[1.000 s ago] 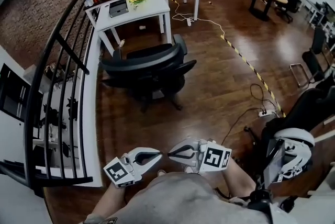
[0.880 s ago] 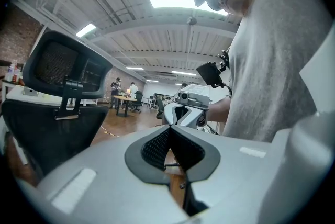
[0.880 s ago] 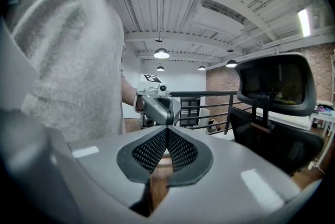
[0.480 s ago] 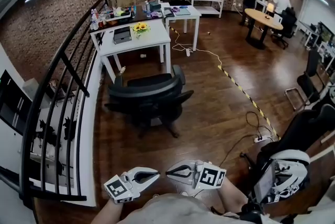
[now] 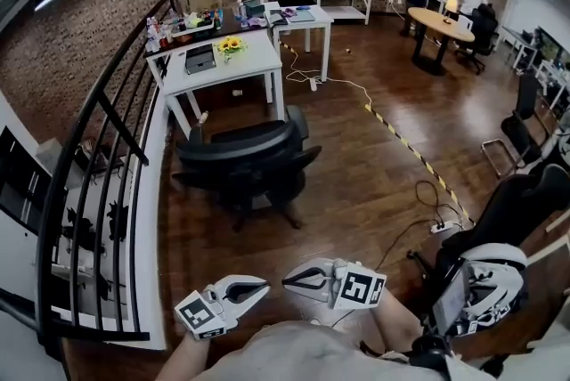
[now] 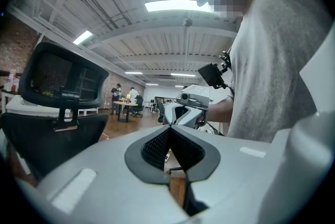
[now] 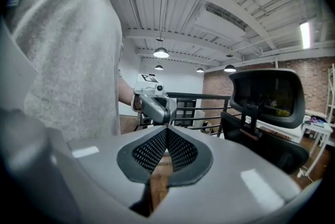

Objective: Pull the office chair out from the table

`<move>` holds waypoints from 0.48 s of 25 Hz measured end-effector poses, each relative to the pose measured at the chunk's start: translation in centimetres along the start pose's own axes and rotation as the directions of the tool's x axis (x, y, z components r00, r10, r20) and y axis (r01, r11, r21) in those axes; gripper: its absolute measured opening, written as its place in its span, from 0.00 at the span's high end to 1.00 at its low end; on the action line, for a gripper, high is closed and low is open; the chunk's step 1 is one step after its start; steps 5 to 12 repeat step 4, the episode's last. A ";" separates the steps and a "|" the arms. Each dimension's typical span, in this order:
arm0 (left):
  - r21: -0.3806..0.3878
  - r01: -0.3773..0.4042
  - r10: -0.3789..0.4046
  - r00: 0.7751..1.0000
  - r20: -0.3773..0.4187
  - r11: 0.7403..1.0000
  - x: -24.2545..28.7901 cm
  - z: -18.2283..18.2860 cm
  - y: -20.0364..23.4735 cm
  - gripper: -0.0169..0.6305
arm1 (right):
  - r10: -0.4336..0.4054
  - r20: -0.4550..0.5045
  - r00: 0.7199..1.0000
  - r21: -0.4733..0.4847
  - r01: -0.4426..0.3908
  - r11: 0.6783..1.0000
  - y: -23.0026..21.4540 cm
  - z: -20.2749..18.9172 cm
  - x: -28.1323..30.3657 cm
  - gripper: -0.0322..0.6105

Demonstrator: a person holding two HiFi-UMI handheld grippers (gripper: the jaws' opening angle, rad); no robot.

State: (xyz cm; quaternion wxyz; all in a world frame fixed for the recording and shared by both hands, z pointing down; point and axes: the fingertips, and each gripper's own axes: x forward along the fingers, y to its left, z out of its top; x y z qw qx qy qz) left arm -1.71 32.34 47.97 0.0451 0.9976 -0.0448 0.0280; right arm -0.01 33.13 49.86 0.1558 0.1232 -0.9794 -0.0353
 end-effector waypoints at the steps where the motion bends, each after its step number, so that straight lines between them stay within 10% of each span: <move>1: 0.004 -0.003 0.003 1.000 0.000 1.000 0.0 0.1 0.1 0.97 | -0.003 -0.001 1.000 -0.005 0.003 1.000 -0.2 0.0 -0.1 0.94; 12: 0.017 -0.018 0.018 1.000 0.005 1.000 0.1 0.2 0.7 0.97 | -0.006 -0.005 1.000 -0.023 0.006 1.000 -1.1 0.1 -0.3 0.94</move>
